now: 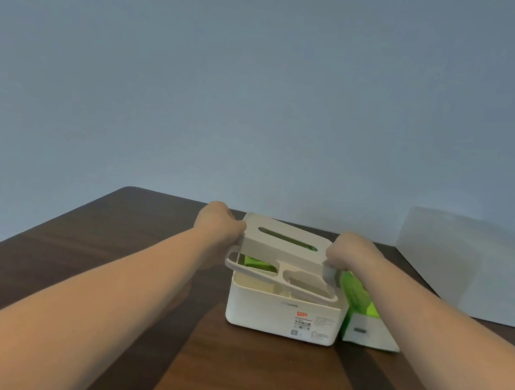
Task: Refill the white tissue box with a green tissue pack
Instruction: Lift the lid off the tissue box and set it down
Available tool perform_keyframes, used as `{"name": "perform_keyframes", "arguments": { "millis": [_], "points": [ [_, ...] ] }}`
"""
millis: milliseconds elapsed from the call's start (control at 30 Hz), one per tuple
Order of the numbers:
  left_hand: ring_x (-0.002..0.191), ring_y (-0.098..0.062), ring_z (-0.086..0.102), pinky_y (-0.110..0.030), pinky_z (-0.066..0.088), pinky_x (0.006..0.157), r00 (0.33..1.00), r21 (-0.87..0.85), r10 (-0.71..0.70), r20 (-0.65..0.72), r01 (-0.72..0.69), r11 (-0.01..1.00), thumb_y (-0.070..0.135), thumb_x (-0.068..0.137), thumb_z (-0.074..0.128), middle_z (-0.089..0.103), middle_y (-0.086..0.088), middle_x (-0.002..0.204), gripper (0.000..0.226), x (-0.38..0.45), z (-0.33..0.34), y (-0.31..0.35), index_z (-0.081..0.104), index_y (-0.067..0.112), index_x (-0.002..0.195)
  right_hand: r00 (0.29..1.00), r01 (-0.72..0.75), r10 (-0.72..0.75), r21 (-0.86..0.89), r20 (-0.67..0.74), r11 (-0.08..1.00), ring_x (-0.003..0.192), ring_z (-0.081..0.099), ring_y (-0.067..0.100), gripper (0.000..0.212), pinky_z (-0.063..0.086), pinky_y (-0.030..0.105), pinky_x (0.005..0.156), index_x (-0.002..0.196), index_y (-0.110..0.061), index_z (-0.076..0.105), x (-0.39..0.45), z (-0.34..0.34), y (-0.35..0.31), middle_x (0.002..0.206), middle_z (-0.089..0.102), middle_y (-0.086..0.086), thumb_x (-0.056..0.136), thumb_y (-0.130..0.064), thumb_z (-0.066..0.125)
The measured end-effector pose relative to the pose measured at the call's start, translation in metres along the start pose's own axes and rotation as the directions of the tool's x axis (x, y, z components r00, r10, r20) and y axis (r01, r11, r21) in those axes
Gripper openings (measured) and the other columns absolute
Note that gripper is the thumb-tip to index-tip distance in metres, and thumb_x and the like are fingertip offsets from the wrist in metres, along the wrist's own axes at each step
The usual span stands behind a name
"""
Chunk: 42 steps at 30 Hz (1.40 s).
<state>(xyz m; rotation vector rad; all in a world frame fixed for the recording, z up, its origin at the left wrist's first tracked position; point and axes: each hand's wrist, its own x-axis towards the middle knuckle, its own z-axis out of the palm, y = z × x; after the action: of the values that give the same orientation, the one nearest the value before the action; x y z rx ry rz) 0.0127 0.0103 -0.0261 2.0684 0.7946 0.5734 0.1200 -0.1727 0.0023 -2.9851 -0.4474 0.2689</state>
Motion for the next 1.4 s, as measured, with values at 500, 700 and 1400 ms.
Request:
{"name": "perform_keyframes", "arguments": {
  "millis": [500, 700, 1400],
  "points": [
    [0.049, -0.021, 0.039, -0.025, 0.032, 0.048, 0.979, -0.056, -0.062, -0.197, 0.052, 0.997, 0.010, 0.078, 0.055, 0.043, -0.003, 0.049, 0.033, 0.010, -0.090, -0.044, 0.043, 0.013, 0.047, 0.966, 0.214, -0.184, 0.160, -0.183, 0.964, 0.084, 0.052, 0.029, 0.017, 0.041, 0.030, 0.070, 0.078, -0.005, 0.056, -0.013, -0.010, -0.091, 0.073, 0.051, 0.004, 0.083, -0.018, 0.067],
    [0.044, -0.023, 0.039, -0.024, 0.033, 0.050, 0.941, -0.021, -0.191, -0.278, 0.193, 0.981, 0.008, 0.076, 0.056, 0.042, -0.003, 0.039, 0.036, 0.015, -0.123, -0.098, 0.045, 0.011, 0.041, 0.946, 0.323, -0.320, 0.060, -0.056, 0.945, 0.087, 0.052, 0.029, 0.015, 0.041, 0.030, 0.073, 0.094, -0.009, 0.059, -0.012, 0.017, -0.161, 0.093, 0.052, 0.009, 0.084, -0.016, 0.067],
    [0.077, -0.026, 0.054, -0.033, 0.045, 0.068, 0.943, 0.274, -0.229, -0.242, 0.293, 0.916, 0.008, 0.084, 0.050, 0.059, -0.008, 0.084, 0.011, 0.040, -0.111, -0.169, 0.058, 0.007, 0.091, 0.903, 0.413, -0.373, -0.189, 0.213, 0.891, 0.060, 0.050, 0.020, 0.027, 0.045, 0.030, 0.068, 0.064, -0.005, 0.051, 0.005, 0.077, -0.208, 0.067, 0.049, 0.007, 0.091, -0.009, 0.051]
  ]
}}
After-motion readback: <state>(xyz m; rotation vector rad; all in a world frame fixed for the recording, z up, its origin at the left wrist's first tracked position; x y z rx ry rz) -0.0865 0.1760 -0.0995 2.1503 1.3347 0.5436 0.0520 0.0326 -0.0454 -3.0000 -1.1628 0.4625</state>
